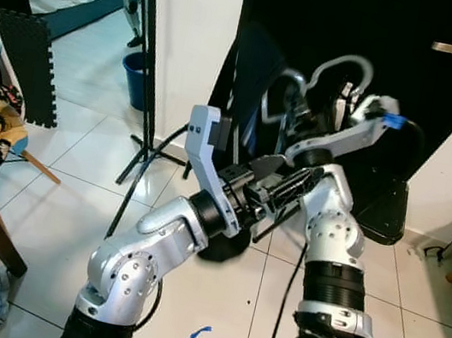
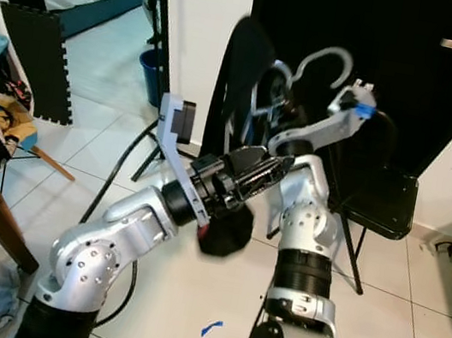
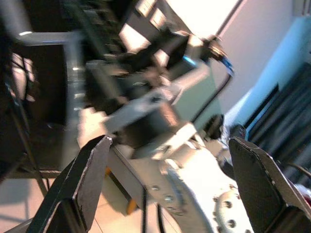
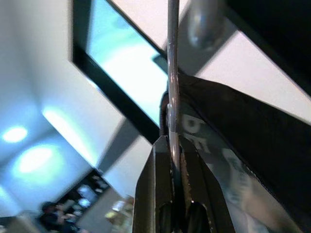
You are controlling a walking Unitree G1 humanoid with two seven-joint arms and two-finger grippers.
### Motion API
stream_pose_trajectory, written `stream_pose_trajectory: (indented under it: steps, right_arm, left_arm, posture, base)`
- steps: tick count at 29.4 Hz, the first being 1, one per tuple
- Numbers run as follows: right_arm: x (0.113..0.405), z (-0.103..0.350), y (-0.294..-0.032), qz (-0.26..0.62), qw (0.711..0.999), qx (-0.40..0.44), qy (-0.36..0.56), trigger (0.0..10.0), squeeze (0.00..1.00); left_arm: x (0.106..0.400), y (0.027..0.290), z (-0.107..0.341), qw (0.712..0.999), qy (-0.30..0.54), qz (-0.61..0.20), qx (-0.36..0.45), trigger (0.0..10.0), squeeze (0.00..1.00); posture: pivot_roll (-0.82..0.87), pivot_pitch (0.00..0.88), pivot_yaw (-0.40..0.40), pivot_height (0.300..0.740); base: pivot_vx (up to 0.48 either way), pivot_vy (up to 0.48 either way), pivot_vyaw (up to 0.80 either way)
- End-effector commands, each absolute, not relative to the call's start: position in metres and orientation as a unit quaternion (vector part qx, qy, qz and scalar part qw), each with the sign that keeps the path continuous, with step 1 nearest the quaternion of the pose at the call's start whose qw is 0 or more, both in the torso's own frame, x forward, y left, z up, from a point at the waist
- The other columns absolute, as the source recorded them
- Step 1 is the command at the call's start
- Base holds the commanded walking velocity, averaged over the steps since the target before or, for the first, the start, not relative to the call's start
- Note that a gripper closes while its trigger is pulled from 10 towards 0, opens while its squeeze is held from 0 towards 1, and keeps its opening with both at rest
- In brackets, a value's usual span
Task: Hang hanger
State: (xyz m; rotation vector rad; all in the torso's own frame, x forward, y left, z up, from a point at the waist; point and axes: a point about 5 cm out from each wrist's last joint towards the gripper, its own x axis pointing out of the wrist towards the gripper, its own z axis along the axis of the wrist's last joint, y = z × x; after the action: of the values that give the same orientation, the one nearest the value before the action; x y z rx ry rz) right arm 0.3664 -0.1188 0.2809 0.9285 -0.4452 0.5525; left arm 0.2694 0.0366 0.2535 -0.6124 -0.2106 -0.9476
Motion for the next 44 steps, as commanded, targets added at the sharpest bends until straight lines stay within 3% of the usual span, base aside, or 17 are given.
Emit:
stream_pose_trajectory:
  steps: [1, 3, 4, 6, 7, 15, 22, 25, 28, 44]
  right_arm:
    - [0.362, 0.29, -0.119, 0.29, 0.81, 0.454, -0.231, 10.0, 0.0]
    - [0.362, 0.29, -0.119, 0.29, 0.81, 0.454, -0.231, 10.0, 0.0]
    - [0.361, 0.29, -0.12, 0.303, 0.803, 0.457, -0.234, 10.0, 0.0]
    - [0.361, 0.29, -0.121, 0.312, 0.797, 0.459, -0.236, 10.0, 0.0]
    - [0.361, 0.288, -0.122, 0.319, 0.804, 0.443, -0.237, 10.0, 0.0]
    - [0.363, 0.28, -0.129, 0.329, 0.829, 0.388, -0.232, 10.0, 0.0]
    - [0.358, 0.283, -0.135, 0.351, 0.828, 0.368, -0.238, 10.0, 0.0]
    - [0.355, 0.283, -0.133, 0.363, 0.827, 0.357, -0.238, 10.0, 0.0]
    - [0.349, 0.285, -0.126, 0.385, 0.828, 0.333, -0.237, 10.0, 0.0]
    - [0.337, 0.282, -0.104, 0.424, 0.821, 0.312, -0.22, 10.0, 0.0]
  left_arm:
    - [0.272, 0.047, 0.26, 0.848, -0.12, -0.429, -0.286, 10.0, 1.0]
    - [0.272, 0.047, 0.26, 0.848, -0.12, -0.429, -0.286, 10.0, 1.0]
    - [0.273, 0.055, 0.264, 0.855, -0.13, -0.416, -0.28, 10.0, 0.69]
    - [0.274, 0.06, 0.267, 0.859, -0.137, -0.408, -0.275, 10.0, 0.69]
    - [0.275, 0.071, 0.275, 0.869, -0.157, -0.387, -0.265, 10.0, 0.0]
    - [0.273, 0.109, 0.306, 0.901, -0.231, -0.304, -0.207, 10.0, 0.0]
    - [0.274, 0.134, 0.305, 0.945, -0.242, -0.209, -0.064, 10.0, 0.0]
    - [0.275, 0.135, 0.301, 0.951, -0.238, -0.194, -0.022, 10.0, 0.0]
    - [0.277, 0.13, 0.29, 0.954, -0.227, -0.175, 0.088, 10.0, 0.0]
    - [0.282, 0.102, 0.274, 0.952, -0.228, -0.18, 0.097, 10.0, 0.0]
  posture:
    - [0.01, 0.069, -0.01, 0.74]
    - [0.01, 0.069, -0.01, 0.74]
    - [0.01, 0.069, -0.011, 0.74]
    - [0.01, 0.069, -0.011, 0.74]
    - [0.01, 0.071, -0.013, 0.74]
    - [0.02, 0.076, -0.021, 0.74]
    - [0.02, 0.08, -0.023, 0.74]
    - [0.02, 0.08, -0.023, 0.74]
    - [0.01, 0.082, -0.022, 0.74]
    - [0.01, 0.084, -0.023, 0.74]
  base:
    - [0.0, 0.0, 0.0]
    - [0.0, 0.0, 0.0]
    - [0.0, 0.0, 0.0]
    - [0.0, 0.0, 0.0]
    - [0.0, 0.0, 0.0]
    - [0.0, 0.0, 0.0]
    - [0.0, 0.0, 0.0]
    - [0.0, 0.0, 0.0]
    - [0.0, 0.0, 0.0]
    - [0.0, 0.0, 0.0]
